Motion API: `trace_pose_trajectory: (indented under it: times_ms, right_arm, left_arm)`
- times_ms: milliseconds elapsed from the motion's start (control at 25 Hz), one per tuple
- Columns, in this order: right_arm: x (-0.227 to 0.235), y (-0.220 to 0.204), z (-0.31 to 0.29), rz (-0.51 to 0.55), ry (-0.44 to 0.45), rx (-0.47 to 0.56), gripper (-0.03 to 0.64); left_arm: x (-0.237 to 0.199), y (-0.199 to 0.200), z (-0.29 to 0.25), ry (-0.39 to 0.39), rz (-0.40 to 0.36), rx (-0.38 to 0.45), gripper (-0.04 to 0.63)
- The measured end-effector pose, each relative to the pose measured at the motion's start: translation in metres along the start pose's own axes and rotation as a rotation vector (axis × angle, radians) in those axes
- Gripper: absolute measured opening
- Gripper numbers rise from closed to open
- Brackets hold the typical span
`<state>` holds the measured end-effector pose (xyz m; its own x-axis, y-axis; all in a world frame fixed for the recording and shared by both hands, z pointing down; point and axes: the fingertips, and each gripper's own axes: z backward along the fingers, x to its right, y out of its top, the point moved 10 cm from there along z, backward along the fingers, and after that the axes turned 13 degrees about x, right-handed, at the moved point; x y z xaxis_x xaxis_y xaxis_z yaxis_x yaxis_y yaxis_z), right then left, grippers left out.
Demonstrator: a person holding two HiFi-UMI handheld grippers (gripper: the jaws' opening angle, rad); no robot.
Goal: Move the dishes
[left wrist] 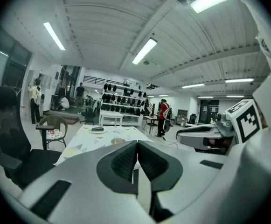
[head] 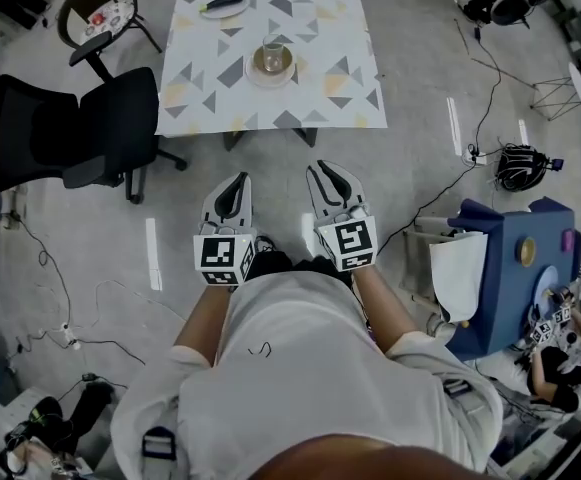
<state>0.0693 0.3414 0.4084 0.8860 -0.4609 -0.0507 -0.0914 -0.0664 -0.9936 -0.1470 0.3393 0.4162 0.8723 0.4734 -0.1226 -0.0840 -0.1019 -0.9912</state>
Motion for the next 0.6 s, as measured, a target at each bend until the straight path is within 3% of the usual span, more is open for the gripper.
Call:
trace_pose_trajectory:
  times_ms: [600]
  right_arm:
    - [0.032,-0.010,-0.071,0.005,-0.033,-0.021,0.069]
  left_arm:
    - [-0.056,-0.005,-0.046,0.037,0.025,-0.044,0.020]
